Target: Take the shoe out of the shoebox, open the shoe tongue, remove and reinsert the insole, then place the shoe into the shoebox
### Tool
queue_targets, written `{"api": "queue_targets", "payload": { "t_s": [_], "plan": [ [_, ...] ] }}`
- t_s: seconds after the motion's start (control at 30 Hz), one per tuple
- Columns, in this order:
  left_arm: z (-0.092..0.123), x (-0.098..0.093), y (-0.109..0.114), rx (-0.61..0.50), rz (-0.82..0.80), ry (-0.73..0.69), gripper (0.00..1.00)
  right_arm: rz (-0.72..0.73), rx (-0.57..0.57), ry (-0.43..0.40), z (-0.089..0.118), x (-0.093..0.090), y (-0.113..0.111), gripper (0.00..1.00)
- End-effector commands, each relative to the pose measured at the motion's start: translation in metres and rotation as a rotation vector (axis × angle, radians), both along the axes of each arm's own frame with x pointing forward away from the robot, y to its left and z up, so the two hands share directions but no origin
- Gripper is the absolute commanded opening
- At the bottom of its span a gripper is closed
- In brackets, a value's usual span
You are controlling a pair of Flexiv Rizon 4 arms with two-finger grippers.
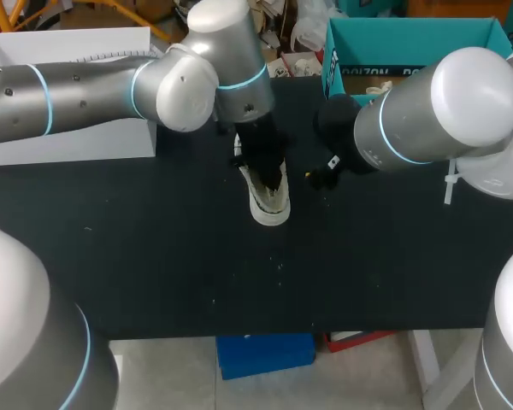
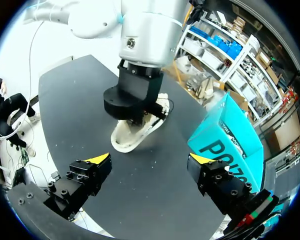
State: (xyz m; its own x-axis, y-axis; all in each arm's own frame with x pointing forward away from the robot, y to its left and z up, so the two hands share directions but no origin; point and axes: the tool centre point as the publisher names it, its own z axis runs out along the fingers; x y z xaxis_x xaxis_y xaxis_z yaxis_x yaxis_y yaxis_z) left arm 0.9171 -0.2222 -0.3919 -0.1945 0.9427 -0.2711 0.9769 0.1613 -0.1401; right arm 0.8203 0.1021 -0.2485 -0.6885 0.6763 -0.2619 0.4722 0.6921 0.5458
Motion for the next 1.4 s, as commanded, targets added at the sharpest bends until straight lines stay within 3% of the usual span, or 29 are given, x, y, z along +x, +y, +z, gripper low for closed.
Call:
{"api": "queue_targets", "payload": {
  "t_s": [0.03,0.27,0.47,0.6,0.8,1.07,1.23,1.4],
  "plan": [
    [0.038,-0.014,0.029,-0.132,0.023,-0.030,0.00,0.000,0.001,-0.001,-0.002,0.000,0.000,1.00],
    [0.077,0.002,0.062,-0.399,0.157,-0.019,0.00,0.000,0.001,-0.001,-0.002,0.000,0.000,1.00],
    [0.084,0.038,0.097,-0.587,0.364,0.023,0.00,0.000,0.001,-0.001,-0.002,0.000,0.000,1.00],
    [0.084,0.059,0.111,-0.642,0.480,0.011,0.00,0.000,0.001,-0.001,-0.002,0.000,0.000,1.00],
    [0.084,0.085,0.108,-0.658,0.556,-0.009,0.00,0.000,0.001,-0.001,-0.002,0.000,0.000,1.00],
    [0.078,0.111,0.075,-0.629,0.541,0.015,0.00,0.000,0.001,-0.001,-0.002,0.000,0.000,1.00],
    [0.072,0.101,0.052,-0.606,0.474,0.063,0.00,0.000,0.001,-0.001,-0.002,0.000,0.000,1.00],
    [0.072,0.074,0.048,-0.598,0.428,0.077,0.00,0.000,0.001,-0.001,-0.002,0.000,0.000,1.00]
  ]
}}
